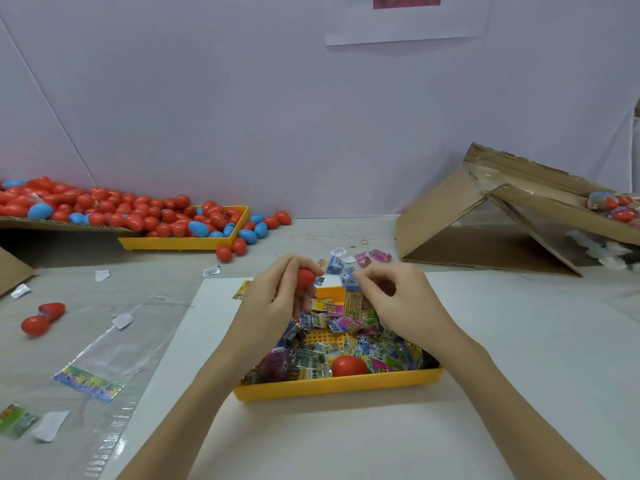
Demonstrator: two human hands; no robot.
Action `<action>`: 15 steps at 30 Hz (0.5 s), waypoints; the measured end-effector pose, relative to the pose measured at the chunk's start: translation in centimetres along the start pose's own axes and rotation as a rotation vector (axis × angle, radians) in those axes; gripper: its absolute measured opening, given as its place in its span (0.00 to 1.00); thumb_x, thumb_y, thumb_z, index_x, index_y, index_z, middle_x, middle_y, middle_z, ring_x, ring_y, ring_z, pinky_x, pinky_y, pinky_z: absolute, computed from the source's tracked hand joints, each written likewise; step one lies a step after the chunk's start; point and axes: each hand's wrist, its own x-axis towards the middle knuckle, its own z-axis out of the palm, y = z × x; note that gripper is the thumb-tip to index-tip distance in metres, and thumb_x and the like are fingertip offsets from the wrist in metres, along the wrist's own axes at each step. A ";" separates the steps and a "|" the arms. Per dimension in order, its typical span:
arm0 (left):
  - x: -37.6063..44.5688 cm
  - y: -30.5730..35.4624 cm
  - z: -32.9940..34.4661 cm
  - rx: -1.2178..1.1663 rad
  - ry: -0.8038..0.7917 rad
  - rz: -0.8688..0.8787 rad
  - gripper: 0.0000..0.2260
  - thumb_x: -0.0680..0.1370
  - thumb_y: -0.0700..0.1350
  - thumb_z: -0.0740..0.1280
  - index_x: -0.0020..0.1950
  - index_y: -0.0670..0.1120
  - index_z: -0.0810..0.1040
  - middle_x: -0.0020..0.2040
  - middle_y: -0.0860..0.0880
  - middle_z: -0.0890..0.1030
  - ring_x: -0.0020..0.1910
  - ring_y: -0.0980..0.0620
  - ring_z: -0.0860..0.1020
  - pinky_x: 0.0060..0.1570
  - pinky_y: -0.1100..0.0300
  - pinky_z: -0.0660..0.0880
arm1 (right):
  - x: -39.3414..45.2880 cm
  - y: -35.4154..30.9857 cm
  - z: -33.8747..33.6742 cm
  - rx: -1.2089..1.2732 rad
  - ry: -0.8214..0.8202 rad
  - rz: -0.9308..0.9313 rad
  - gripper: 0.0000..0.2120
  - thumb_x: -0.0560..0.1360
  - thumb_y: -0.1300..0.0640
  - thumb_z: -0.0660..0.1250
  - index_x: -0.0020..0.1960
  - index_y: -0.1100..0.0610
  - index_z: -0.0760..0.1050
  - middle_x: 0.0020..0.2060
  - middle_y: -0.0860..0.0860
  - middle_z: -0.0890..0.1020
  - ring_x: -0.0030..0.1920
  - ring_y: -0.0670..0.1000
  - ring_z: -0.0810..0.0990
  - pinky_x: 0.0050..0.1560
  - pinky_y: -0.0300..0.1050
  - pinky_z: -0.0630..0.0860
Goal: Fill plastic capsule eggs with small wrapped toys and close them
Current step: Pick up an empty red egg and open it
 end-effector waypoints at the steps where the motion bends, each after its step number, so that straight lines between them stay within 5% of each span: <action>1: 0.0 0.1 0.0 -0.005 0.021 -0.038 0.16 0.88 0.42 0.54 0.49 0.46 0.80 0.35 0.48 0.78 0.33 0.52 0.76 0.34 0.61 0.73 | 0.0 0.0 0.1 0.000 -0.014 -0.007 0.17 0.84 0.52 0.66 0.39 0.56 0.81 0.32 0.50 0.81 0.37 0.49 0.79 0.41 0.42 0.74; 4: -0.2 0.4 0.2 0.004 0.045 -0.093 0.16 0.87 0.49 0.59 0.43 0.48 0.80 0.33 0.49 0.75 0.33 0.54 0.73 0.36 0.61 0.70 | 0.0 -0.1 0.3 -0.001 -0.055 -0.029 0.16 0.83 0.51 0.66 0.40 0.55 0.82 0.32 0.49 0.81 0.36 0.48 0.79 0.40 0.40 0.74; 7: -0.7 0.5 0.4 0.222 0.012 -0.002 0.13 0.75 0.63 0.71 0.50 0.55 0.82 0.42 0.57 0.82 0.40 0.57 0.79 0.42 0.68 0.73 | -0.2 -0.4 0.5 -0.021 -0.102 -0.047 0.12 0.83 0.51 0.66 0.44 0.51 0.85 0.33 0.46 0.82 0.37 0.46 0.80 0.39 0.38 0.74; 12: -0.6 0.5 0.4 0.232 0.000 0.101 0.06 0.74 0.51 0.78 0.48 0.54 0.84 0.44 0.58 0.83 0.44 0.55 0.80 0.44 0.66 0.74 | -0.3 -0.6 0.7 -0.023 -0.154 -0.059 0.15 0.83 0.51 0.66 0.38 0.42 0.79 0.29 0.41 0.78 0.32 0.43 0.75 0.35 0.34 0.69; 15: -0.5 0.5 0.3 0.174 0.024 0.034 0.03 0.75 0.50 0.77 0.44 0.55 0.85 0.41 0.58 0.84 0.44 0.55 0.81 0.43 0.62 0.78 | -0.5 -0.8 0.9 0.011 -0.149 -0.042 0.19 0.85 0.45 0.60 0.40 0.49 0.81 0.28 0.45 0.77 0.31 0.43 0.74 0.35 0.36 0.68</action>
